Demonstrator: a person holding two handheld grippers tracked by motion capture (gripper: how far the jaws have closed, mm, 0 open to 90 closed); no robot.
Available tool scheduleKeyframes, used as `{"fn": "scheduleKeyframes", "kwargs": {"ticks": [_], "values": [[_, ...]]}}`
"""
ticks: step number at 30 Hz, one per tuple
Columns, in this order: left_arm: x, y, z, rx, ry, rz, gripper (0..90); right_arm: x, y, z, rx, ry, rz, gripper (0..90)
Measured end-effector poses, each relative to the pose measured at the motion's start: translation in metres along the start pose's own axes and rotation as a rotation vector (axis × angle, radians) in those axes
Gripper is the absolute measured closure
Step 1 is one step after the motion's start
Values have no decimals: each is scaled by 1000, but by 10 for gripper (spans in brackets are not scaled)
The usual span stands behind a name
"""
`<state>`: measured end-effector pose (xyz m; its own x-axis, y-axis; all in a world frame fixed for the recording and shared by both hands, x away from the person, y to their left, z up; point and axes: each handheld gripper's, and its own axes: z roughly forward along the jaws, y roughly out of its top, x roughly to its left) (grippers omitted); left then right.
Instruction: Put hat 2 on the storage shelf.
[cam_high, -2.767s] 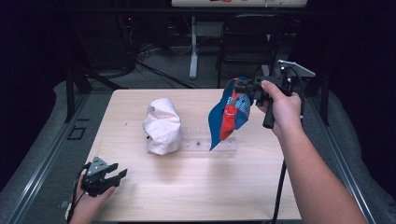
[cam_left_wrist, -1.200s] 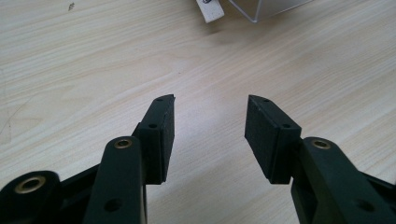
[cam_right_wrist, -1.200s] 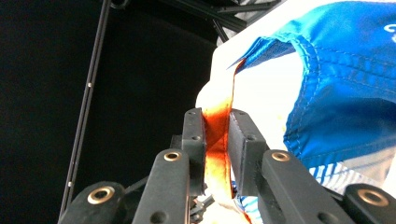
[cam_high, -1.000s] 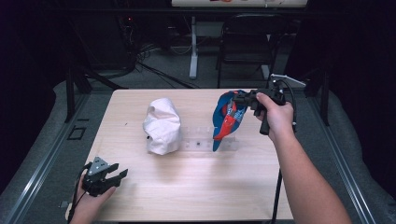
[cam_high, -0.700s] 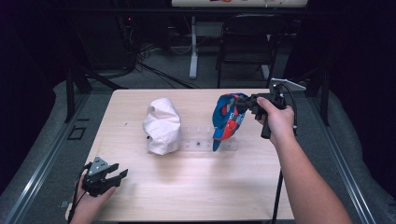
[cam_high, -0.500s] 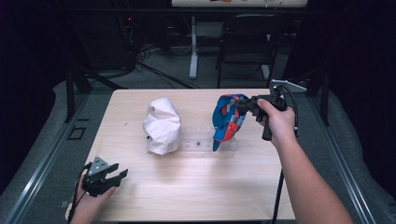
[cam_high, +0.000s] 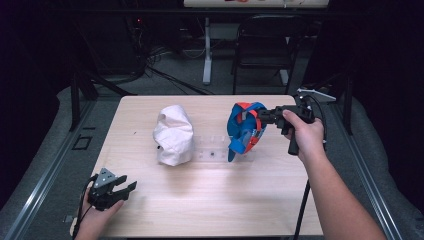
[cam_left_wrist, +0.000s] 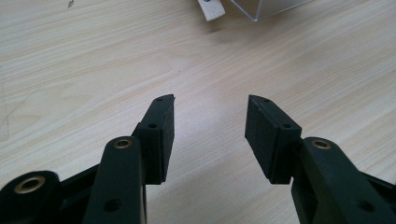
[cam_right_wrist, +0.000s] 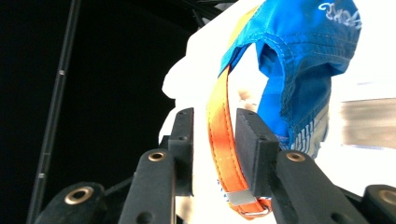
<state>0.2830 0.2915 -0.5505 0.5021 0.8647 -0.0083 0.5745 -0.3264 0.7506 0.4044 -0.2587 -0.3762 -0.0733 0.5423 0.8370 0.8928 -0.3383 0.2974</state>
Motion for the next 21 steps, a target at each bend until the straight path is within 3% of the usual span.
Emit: {"fn": "scheduleKeyframes", "kwargs": {"ticks": [3, 12, 21], "values": [[0, -1, 0, -8, 3, -3, 530, -1, -3, -6, -18, -47, -30, 650], [0, 0, 1, -1, 1, 0, 529, -6, -17, -22, -41, -119, -142, 568], [0, -1, 1, -3, 2, -6, 523, -22, -44, -21, -58, -133, -207, 536]]}}
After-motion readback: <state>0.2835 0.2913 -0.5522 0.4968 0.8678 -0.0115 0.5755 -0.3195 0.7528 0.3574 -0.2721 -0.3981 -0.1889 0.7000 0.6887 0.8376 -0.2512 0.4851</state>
